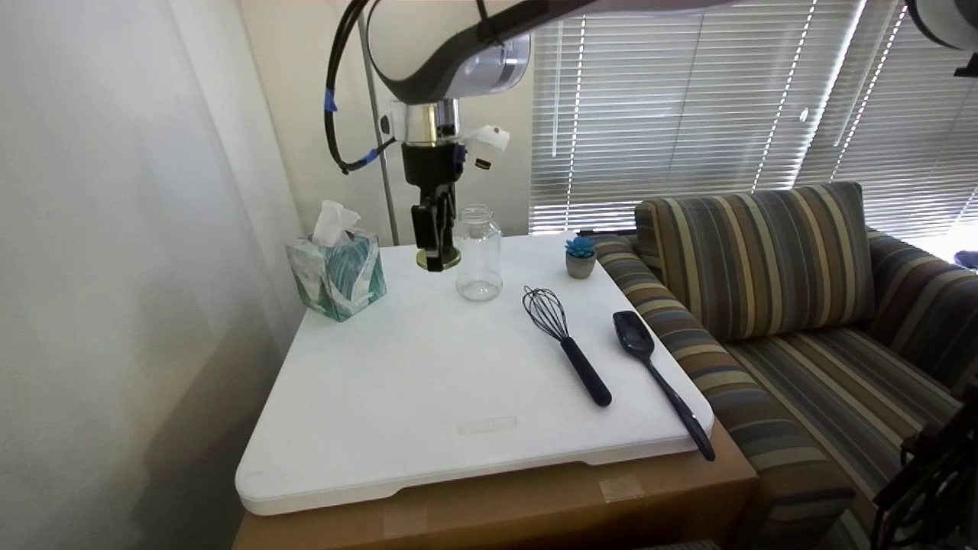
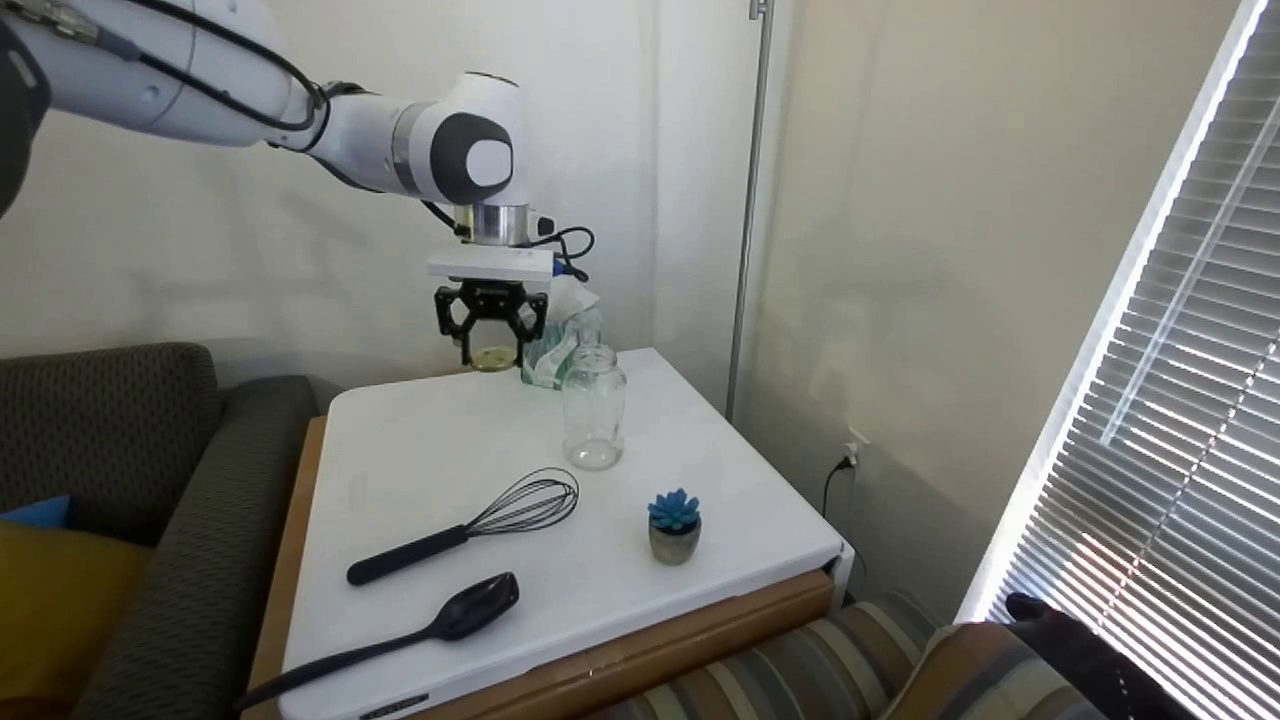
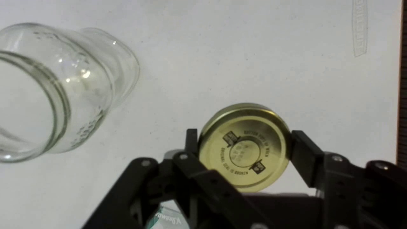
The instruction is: Uncover the jar and put the whisk and the spoon inside the jar
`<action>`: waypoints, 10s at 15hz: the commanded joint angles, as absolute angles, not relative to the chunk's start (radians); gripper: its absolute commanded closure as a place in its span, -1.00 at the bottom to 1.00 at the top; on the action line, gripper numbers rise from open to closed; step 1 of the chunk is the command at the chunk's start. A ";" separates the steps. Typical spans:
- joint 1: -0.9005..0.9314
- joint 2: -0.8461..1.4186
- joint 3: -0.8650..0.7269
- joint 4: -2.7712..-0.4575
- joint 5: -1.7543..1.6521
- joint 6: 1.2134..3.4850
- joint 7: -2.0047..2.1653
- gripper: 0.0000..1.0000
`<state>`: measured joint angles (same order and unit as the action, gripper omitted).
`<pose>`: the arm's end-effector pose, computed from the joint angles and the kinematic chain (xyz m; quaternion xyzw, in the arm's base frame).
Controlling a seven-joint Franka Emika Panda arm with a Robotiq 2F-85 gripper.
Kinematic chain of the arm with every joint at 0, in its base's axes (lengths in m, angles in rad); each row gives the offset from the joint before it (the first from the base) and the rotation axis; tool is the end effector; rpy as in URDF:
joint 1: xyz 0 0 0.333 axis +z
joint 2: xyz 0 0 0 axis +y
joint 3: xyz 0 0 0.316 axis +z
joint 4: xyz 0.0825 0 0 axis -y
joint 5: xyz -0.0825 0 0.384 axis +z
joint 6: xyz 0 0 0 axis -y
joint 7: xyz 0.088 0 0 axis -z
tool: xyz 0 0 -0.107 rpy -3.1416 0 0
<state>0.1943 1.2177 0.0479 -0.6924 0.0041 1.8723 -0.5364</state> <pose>0.7796 0.1731 0.2050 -0.9306 -0.3646 0.0145 0.0271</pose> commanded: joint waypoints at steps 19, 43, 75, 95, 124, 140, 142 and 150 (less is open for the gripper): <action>0.254 1.246 0.026 -0.883 0.014 2.026 -0.335 0.06; 0.236 1.233 0.057 -0.879 0.030 1.989 -0.302 -1.00; 0.154 0.745 0.080 -1.237 0.015 1.852 -0.258 -1.00; 0.328 0.471 -0.057 -1.804 -0.273 2.317 0.533 -1.00; 0.089 0.672 0.046 -2.025 0.159 2.693 0.353 -1.00; 0.096 0.898 -0.030 -1.720 0.147 2.680 0.367 -1.00; 0.107 0.918 -0.049 -1.689 0.140 2.678 0.381 -1.00; 0.142 0.948 -0.101 -1.633 0.127 2.671 0.405 -1.00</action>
<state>0.1312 0.9292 -0.0871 -1.6650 0.1338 2.6984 0.3943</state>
